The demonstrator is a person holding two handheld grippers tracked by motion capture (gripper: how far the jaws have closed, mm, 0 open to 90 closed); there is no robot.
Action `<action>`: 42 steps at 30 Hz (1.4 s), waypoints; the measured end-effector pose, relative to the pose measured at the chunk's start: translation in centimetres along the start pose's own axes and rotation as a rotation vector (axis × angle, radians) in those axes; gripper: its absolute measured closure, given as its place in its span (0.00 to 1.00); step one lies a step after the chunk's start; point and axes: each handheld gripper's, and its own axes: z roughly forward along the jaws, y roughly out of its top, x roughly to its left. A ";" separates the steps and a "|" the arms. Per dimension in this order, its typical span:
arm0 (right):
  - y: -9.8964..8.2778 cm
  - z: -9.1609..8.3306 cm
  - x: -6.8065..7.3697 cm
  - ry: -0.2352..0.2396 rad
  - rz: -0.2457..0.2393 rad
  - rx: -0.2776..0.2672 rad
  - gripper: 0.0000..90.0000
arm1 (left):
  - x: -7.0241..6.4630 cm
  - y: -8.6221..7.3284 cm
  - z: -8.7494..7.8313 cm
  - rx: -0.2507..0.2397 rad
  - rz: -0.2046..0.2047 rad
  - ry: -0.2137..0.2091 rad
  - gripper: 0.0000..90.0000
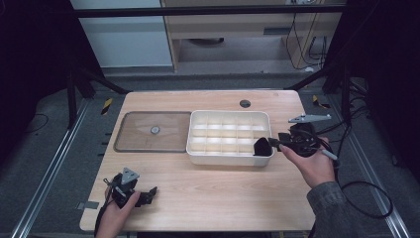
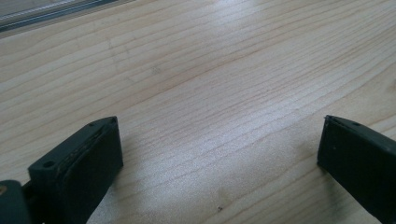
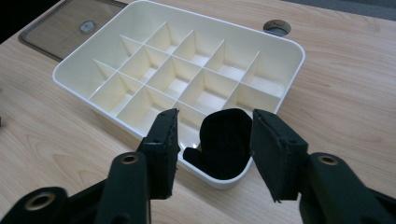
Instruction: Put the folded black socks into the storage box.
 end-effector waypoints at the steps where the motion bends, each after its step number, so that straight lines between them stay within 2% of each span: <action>1: -0.1 -0.1 0.0 0.001 -0.008 0.000 0.55 | 0.0 0.0 0.0 0.000 0.000 0.000 0.00; 3: -0.2 -0.2 0.1 0.004 -0.006 0.000 0.51 | 0.0 0.0 0.0 0.000 -0.001 0.000 0.00; 4: -0.5 -0.3 0.2 0.001 -0.013 -0.002 0.42 | 0.0 0.0 0.0 0.000 -0.002 -0.001 0.00; 9: -1.6 -0.1 0.8 -0.011 -0.032 -0.022 0.23 | -0.2 0.0 0.0 0.001 0.004 -0.005 0.00; 14: -2.4 -0.1 1.3 -0.018 -0.046 -0.031 0.13 | -0.2 0.0 0.0 0.001 0.007 -0.007 0.00; 17: -2.8 -0.2 1.5 -0.009 -0.047 -0.046 0.11 | -0.2 0.0 0.0 0.002 0.011 -0.011 0.00; 27: -4.8 -0.2 2.4 0.019 -0.099 -0.046 0.08 | -0.2 0.0 0.0 -0.001 0.010 -0.009 0.00; 35: -6.7 0.5 2.4 0.028 -0.076 -0.027 0.09 | -0.3 0.0 0.0 -0.002 0.011 -0.010 0.00; 38: -7.5 1.0 2.2 0.015 -0.066 -0.012 0.11 | -0.2 0.0 0.0 0.001 0.014 -0.010 0.00; 42: -8.9 1.7 2.0 0.000 -0.076 0.008 0.14 | -0.3 0.0 0.0 0.000 0.013 -0.011 0.00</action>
